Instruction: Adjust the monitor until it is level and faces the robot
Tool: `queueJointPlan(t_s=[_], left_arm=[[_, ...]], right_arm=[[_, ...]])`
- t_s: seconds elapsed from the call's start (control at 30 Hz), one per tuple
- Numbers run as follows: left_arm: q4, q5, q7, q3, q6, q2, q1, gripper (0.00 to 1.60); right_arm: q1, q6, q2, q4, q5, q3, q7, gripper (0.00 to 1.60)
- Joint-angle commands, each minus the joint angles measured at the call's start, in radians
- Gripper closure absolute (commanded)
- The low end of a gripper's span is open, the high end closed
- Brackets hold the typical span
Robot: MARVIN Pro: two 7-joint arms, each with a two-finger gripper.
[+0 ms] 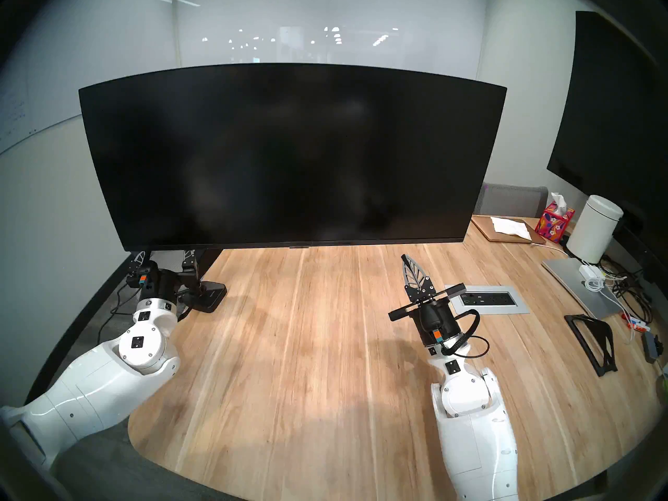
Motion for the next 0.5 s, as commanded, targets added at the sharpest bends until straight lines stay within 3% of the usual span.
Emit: queueJointPlan(t_s=[0.0, 0.47], left_arm=[[-0.045, 0.024, -0.007, -0.034, -0.02, 0.019, -0.054, 0.0], [-0.035, 0.0, -0.013, -0.026, -0.01, 0.014, -0.052, 0.0]], right_arm=[[0.009, -0.005, 0.001, -0.015, 0.003, -0.002, -0.003, 1.47], [0.009, -0.005, 0.001, -0.015, 0.003, -0.002, -0.002, 1.47]])
